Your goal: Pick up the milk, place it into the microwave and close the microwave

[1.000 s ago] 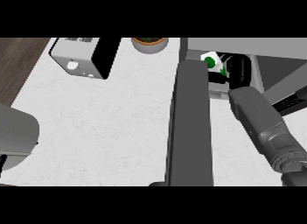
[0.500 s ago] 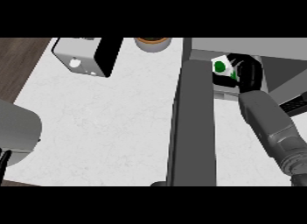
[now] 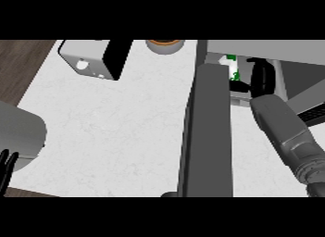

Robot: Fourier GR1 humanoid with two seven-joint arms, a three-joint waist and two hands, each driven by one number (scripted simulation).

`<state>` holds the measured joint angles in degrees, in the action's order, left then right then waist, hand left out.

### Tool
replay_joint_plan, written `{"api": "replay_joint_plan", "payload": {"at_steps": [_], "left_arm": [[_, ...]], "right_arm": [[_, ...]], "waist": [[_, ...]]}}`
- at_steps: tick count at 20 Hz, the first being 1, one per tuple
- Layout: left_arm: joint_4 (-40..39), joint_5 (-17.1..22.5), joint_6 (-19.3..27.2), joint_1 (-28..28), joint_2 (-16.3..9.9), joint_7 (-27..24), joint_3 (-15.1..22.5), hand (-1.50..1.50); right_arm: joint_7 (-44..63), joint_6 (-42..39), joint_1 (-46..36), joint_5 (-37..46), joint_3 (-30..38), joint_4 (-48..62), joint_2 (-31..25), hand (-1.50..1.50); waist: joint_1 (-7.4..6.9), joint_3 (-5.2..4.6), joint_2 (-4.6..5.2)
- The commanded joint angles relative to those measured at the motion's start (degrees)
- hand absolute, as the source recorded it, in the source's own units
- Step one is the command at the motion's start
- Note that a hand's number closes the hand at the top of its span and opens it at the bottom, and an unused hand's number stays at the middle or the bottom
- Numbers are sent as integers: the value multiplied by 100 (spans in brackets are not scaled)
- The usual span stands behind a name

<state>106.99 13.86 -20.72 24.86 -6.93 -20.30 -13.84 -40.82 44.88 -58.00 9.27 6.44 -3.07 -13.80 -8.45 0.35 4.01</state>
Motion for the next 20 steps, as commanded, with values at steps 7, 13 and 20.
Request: {"api": "replay_joint_plan", "payload": {"at_steps": [7, 13, 20], "left_arm": [[-377, -212, 59, -292, -45, -128, -25, -150], [-435, -206, 5, -369, -61, -123, 13, -150], [-385, -259, 109, -397, 78, -130, 82, -150]], "right_arm": [[4, 257, -124, 143, -96, -32, 173, -150], [97, 277, -216, 199, -136, -8, 402, -150], [-91, 11, -28, 148, -64, -113, 333, -150]], "waist": [[-18, -10, -1], [17, -10, -47], [153, -1, -75]]}}
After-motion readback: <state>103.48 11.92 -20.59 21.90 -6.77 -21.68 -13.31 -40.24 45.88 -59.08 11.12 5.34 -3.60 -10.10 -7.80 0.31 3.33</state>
